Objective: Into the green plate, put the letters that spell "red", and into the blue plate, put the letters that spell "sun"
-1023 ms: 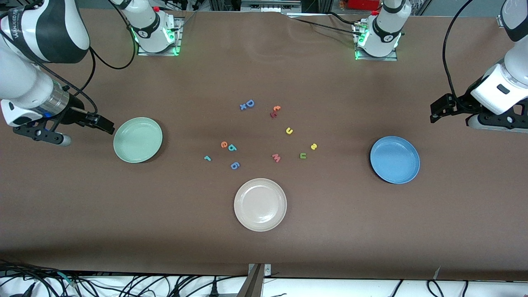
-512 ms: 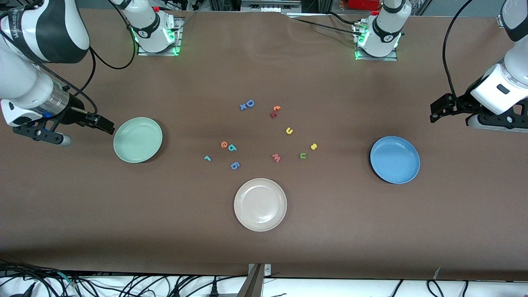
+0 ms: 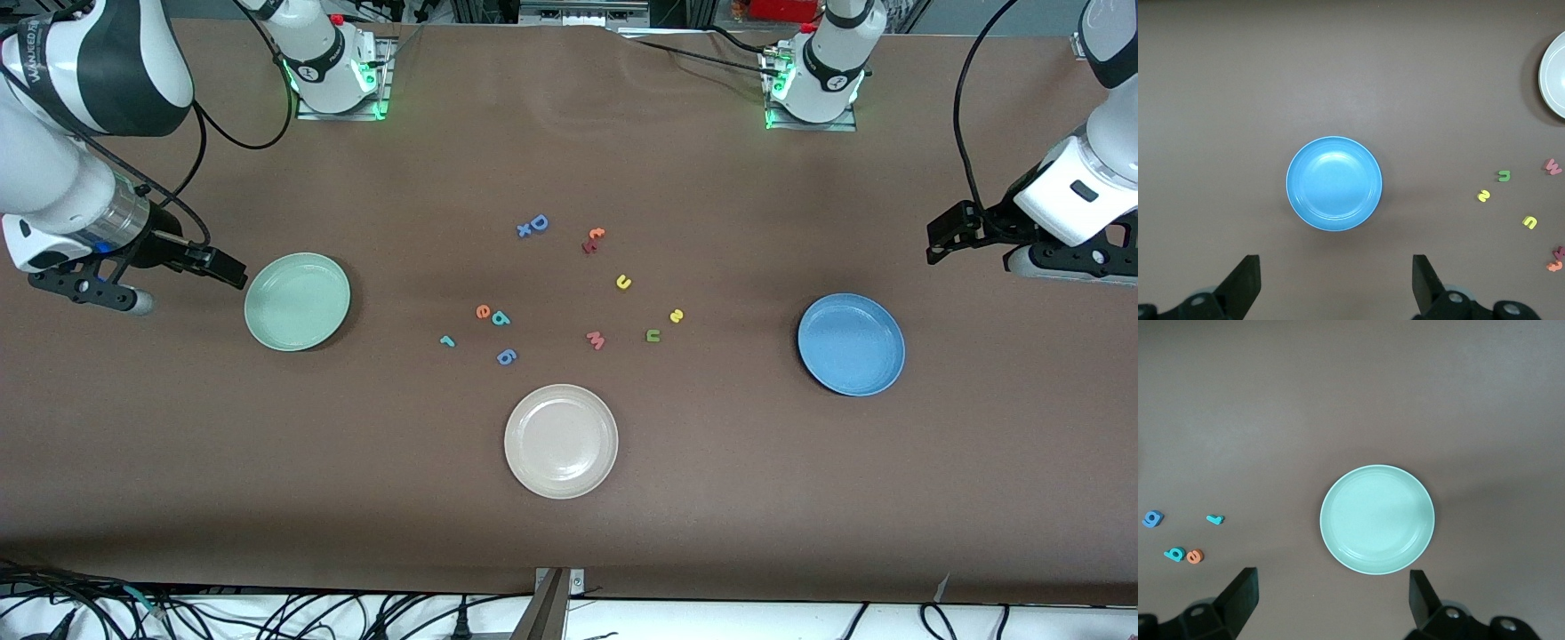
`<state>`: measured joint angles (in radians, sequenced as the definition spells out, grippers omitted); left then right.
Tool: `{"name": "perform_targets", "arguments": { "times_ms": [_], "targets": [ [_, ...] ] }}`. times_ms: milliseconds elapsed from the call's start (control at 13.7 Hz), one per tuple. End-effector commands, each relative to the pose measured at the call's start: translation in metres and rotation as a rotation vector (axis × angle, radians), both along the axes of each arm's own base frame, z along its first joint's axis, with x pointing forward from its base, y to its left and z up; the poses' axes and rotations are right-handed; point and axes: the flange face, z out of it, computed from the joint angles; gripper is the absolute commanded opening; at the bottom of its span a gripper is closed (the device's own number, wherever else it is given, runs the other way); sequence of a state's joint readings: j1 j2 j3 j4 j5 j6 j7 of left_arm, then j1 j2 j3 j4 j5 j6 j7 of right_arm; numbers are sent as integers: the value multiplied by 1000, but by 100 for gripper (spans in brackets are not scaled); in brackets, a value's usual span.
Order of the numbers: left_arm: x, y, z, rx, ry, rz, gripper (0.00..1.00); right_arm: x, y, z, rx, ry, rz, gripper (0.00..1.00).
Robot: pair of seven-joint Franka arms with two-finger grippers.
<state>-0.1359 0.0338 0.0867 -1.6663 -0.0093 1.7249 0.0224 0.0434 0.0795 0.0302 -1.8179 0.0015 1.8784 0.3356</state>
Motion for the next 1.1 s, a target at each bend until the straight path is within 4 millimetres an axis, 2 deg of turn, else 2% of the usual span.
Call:
{"name": "perform_targets", "arguments": {
  "times_ms": [0,585,1023],
  "targets": [
    [-2,-3,5,3,3,-6,100,-7,2,6,4,0,-9,100],
    [-2,-6,5,4,6,-12,100,-7,2,6,4,0,-9,100],
    [-1,-22,-4,4,26,-41,100,-8,2,6,3,0,-9,100]
  ]
}}
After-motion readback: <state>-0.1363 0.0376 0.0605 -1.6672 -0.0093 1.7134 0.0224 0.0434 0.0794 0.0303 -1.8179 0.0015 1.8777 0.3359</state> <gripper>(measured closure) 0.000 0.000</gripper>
